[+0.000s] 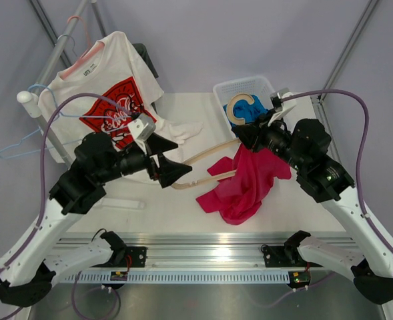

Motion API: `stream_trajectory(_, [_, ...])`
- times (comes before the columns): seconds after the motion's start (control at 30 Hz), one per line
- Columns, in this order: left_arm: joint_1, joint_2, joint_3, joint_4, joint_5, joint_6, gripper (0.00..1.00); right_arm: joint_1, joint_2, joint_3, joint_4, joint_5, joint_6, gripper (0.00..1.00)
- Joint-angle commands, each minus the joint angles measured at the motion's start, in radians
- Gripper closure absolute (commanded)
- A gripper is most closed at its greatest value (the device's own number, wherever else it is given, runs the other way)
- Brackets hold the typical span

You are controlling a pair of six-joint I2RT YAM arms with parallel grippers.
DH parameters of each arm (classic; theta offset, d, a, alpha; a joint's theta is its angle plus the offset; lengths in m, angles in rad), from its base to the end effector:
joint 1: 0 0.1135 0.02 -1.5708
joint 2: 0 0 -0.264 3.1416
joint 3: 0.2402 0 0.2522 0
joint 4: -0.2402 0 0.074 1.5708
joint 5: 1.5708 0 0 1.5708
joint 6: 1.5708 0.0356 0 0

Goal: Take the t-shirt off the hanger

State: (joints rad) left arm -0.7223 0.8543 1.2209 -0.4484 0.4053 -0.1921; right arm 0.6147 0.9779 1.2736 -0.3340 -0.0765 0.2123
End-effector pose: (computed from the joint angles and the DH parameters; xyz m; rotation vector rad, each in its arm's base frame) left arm 0.1109 -0.1164 0.4477 0.7647 1.5742 -1.0164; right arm 0.1608 0.1168 0.4570 -0.3900 1.6077 0.6973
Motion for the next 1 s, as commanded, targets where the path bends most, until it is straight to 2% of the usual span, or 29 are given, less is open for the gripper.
stream_trajectory(0.0, [0.001, 0.118, 0.075, -0.015, 0.084, -0.009, 0.07, -0.001, -0.013, -0.042, 0.087, -0.132, 0.028, 1.00])
stream_trajectory(0.1, [0.001, 0.187, 0.124, -0.010, 0.099, -0.013, 0.10, -0.001, -0.002, -0.065, 0.107, -0.138, 0.032, 1.00])
stream_trajectory(0.23, [-0.008, 0.270, 0.164, -0.018, 0.116, -0.026, 0.24, -0.001, 0.016, -0.092, 0.144, -0.129, 0.030, 1.00])
stream_trajectory(0.47, [-0.019, 0.356, 0.186, -0.056, 0.102, -0.017, 0.38, -0.001, 0.050, -0.103, 0.173, -0.094, 0.028, 1.00])
stream_trajectory(0.57, [-0.022, 0.384, 0.199, -0.056, 0.087, -0.020, 0.56, -0.001, 0.070, -0.100, 0.182, -0.095, 0.029, 1.00])
stream_trajectory(0.63, [-0.022, 0.411, 0.213, -0.055, 0.070, -0.029, 0.80, -0.001, 0.088, -0.094, 0.181, -0.097, 0.024, 1.00])
stream_trajectory(0.67, [-0.022, 0.423, 0.226, -0.056, 0.060, -0.030, 1.00, -0.003, 0.096, -0.085, 0.173, -0.101, 0.019, 1.00])
stream_trajectory(0.8, [-0.022, 0.425, 0.227, -0.039, 0.046, -0.049, 1.00, -0.001, 0.119, -0.069, 0.158, -0.100, -0.001, 1.00])
stream_trajectory(0.83, [-0.022, 0.422, 0.224, -0.039, 0.040, -0.049, 1.00, -0.001, 0.119, -0.068, 0.159, -0.097, -0.005, 0.96])
stream_trajectory(0.87, [-0.022, 0.419, 0.221, -0.039, 0.035, -0.044, 1.00, -0.003, 0.117, -0.069, 0.158, -0.092, -0.010, 0.80])
stream_trajectory(0.93, [-0.022, 0.401, 0.204, -0.038, 0.012, -0.044, 1.00, -0.001, 0.114, -0.066, 0.158, -0.082, -0.017, 0.74])
stream_trajectory(0.97, [-0.022, 0.391, 0.189, -0.033, 0.004, -0.043, 1.00, -0.003, 0.113, -0.065, 0.153, -0.078, -0.017, 0.62])
